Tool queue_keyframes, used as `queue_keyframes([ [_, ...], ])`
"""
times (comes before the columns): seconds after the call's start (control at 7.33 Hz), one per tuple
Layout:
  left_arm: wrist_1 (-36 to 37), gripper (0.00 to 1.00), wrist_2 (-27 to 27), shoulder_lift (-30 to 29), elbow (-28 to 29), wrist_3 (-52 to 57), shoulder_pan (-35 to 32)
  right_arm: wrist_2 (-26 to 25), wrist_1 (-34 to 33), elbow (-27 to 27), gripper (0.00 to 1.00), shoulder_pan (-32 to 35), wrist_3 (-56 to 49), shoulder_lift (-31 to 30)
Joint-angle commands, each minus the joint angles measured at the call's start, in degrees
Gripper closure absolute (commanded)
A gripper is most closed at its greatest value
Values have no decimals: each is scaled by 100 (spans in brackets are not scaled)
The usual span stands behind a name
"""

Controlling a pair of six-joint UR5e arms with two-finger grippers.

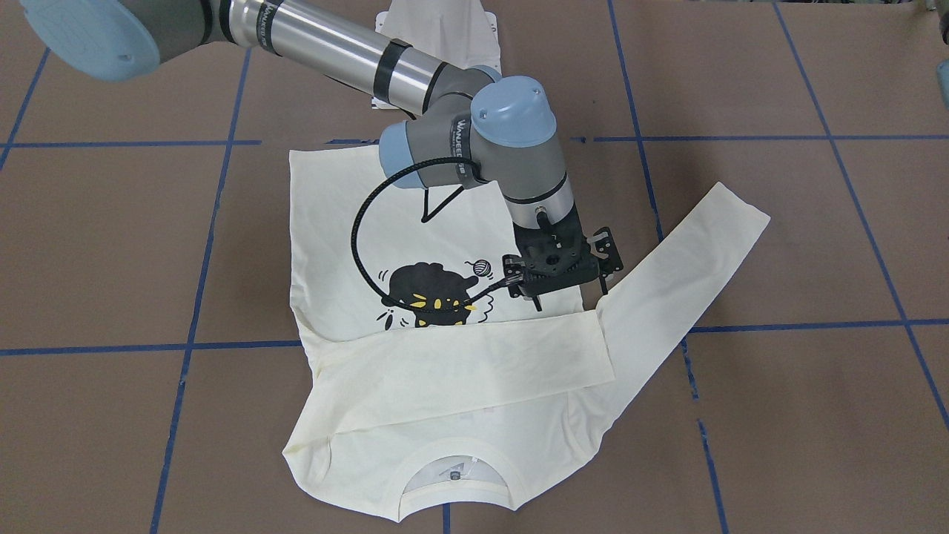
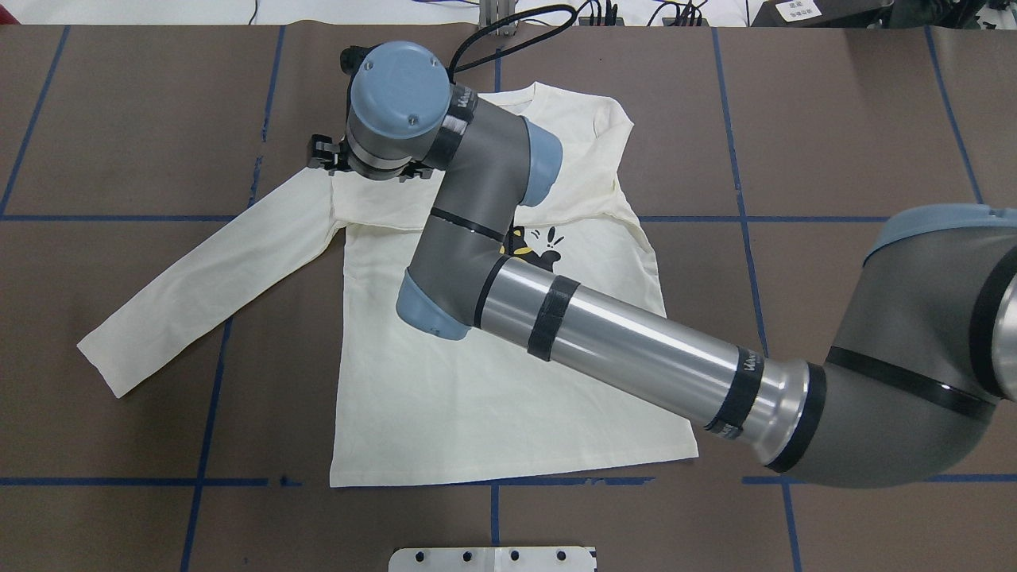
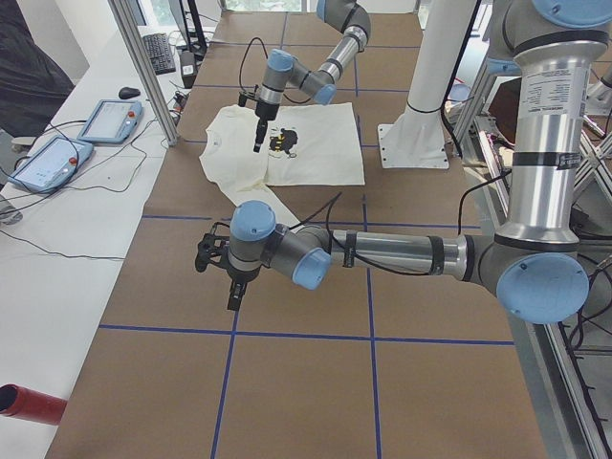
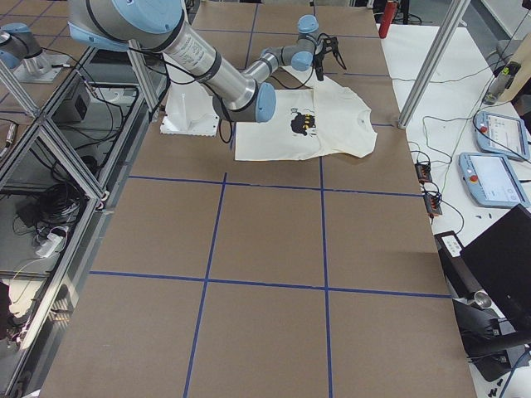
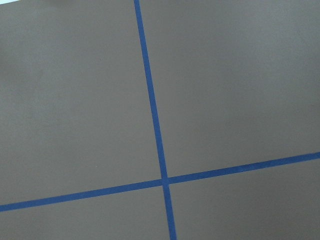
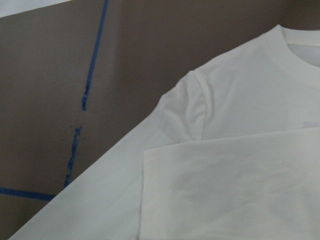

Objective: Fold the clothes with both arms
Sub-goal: 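Release the sleeve and raise the right gripper away from the shirt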

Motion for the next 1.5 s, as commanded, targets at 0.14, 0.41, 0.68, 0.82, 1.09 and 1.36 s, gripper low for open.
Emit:
queue_keyframes([
  [0.14, -918, 0, 592, 804, -920, -2533, 1230, 979, -2752, 2390, 0, 963, -940, -1676],
  [0.41, -1080, 0, 1181, 1229, -1651, -4379, 2415, 1139, -3311, 3638, 0, 1456, -2415, -2940],
  [0.68, -1080, 0, 1911, 1265, -1724, -5648, 3454, 1805, -3199, 4091, 0, 1914, -3384, -3909],
  [0.82, -1080, 0, 2192, 1265, -1741, -6054, 3780, 1851, -3190, 4301, 0, 1951, -3449, -4218],
  [1.09, -1054, 0, 2615, 1292, -1628, -6539, 4273, 1852, -3189, 4453, 0, 1942, -3424, -4352],
  [1.36, -1063, 0, 2845, 1292, -1391, -6699, 4468, 1852, -3189, 4453, 0, 1942, -3388, -4370],
])
